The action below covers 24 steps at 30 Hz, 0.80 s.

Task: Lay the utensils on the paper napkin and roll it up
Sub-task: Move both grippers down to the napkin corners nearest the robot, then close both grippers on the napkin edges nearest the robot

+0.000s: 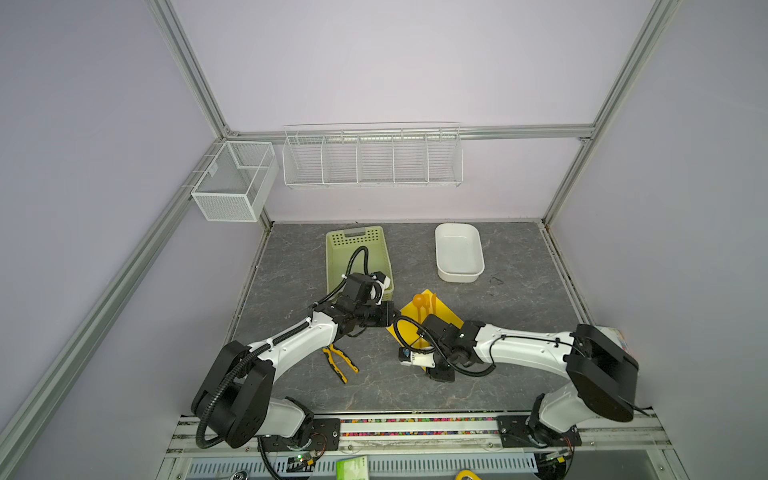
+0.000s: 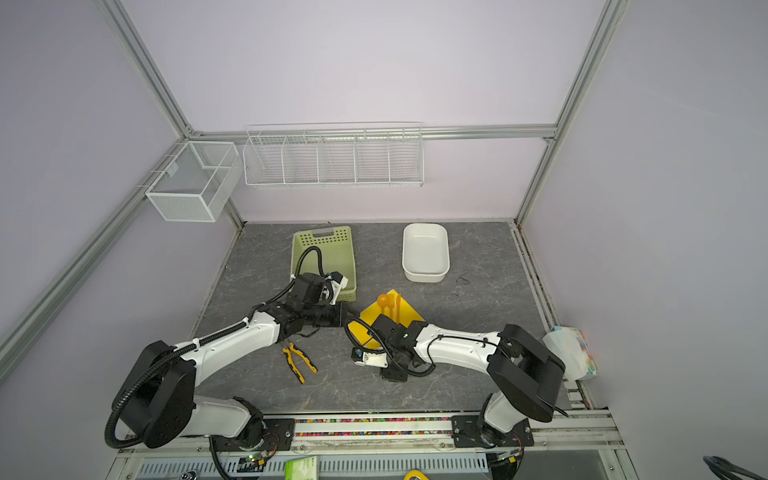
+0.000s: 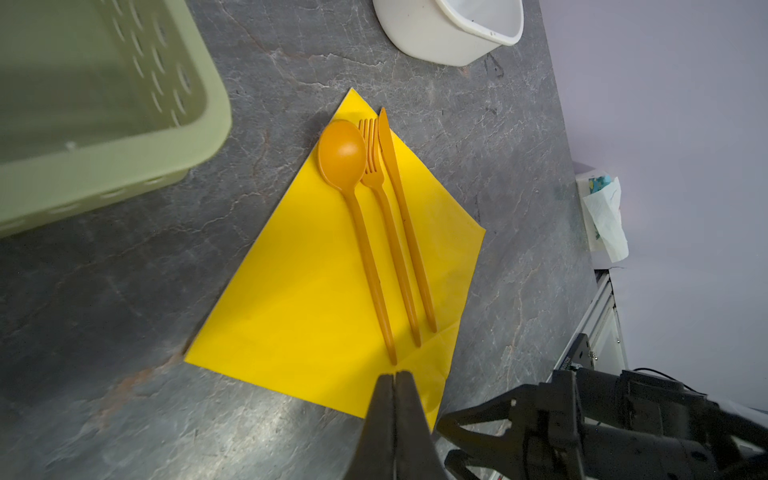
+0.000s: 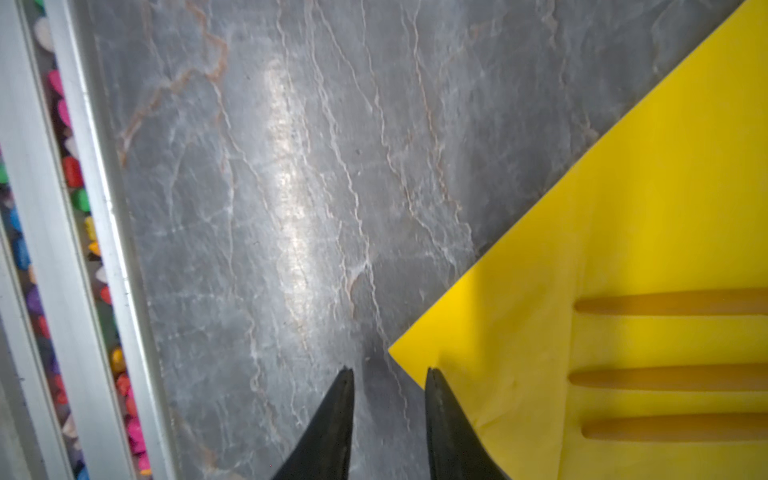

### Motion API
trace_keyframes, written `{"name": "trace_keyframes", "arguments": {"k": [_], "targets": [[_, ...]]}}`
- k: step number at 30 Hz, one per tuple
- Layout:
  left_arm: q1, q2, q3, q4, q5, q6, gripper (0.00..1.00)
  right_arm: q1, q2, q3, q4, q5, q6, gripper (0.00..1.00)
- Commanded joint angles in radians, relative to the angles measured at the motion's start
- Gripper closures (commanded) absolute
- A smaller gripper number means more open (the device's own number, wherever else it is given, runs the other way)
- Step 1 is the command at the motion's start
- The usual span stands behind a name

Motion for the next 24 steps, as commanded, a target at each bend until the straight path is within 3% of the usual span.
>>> {"name": "trace_keyframes", "arguments": {"k": [1,18,24], "targets": [[-0.002,-0.012,0.001,-0.011,-0.029,0.007,1.00,0.005,0.028,0.045,0.006,0.001,-0.030,0.66],[-0.002,-0.020,0.018,-0.042,-0.043,0.028,1.00,0.003,0.105,0.056,-0.031,0.002,-0.035,0.69],[-0.002,-0.017,0.026,-0.049,-0.048,0.029,1.00,0.004,0.113,0.062,-0.037,0.006,-0.042,0.81]]}}
